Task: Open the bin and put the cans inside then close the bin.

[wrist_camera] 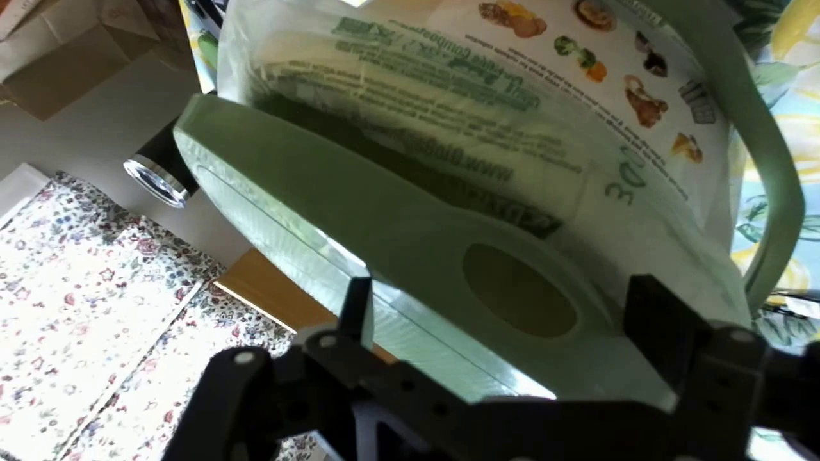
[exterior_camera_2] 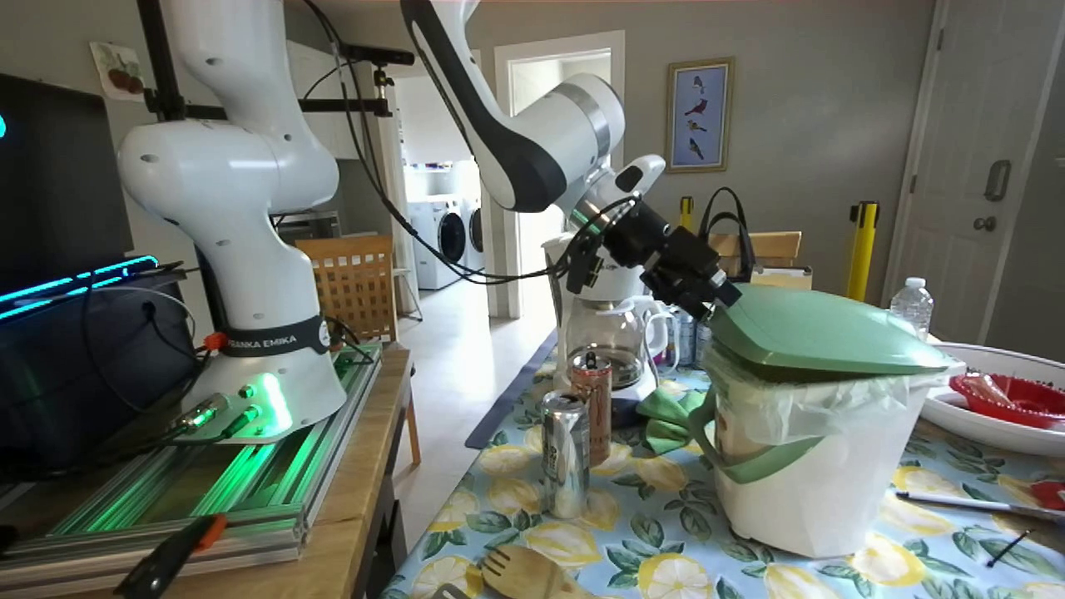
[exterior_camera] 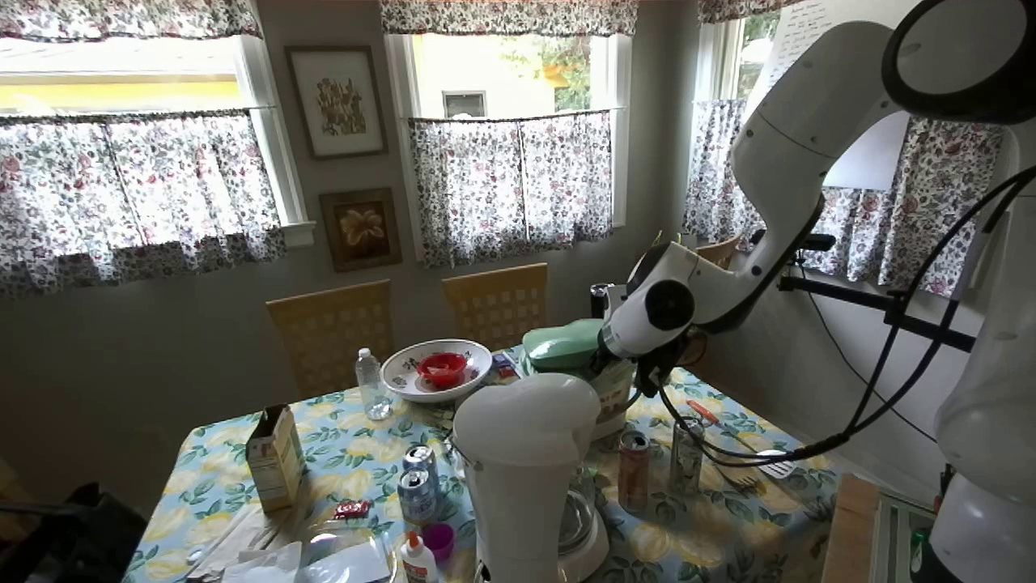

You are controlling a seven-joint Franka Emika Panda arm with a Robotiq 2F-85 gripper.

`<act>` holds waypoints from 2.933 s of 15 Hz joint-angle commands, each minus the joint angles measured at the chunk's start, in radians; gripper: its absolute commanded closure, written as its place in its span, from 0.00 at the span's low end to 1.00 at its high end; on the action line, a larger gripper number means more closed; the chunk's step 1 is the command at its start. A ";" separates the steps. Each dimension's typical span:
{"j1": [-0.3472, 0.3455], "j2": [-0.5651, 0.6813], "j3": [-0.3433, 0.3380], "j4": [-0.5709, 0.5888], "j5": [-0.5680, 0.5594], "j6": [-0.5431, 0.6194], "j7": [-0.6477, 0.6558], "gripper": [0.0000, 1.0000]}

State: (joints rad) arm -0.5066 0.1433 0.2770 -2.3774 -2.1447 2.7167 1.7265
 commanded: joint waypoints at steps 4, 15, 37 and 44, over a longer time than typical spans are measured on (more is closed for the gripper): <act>-0.016 -0.092 -0.012 0.002 -0.001 0.073 0.000 0.00; -0.037 -0.126 -0.053 0.078 0.043 0.152 -0.076 0.00; -0.030 -0.046 -0.083 0.301 0.247 0.124 -0.326 0.00; -0.030 -0.003 -0.085 0.367 0.268 0.111 -0.373 0.00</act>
State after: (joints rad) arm -0.5364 0.1039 0.1954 -2.0583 -1.9243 2.8360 1.4114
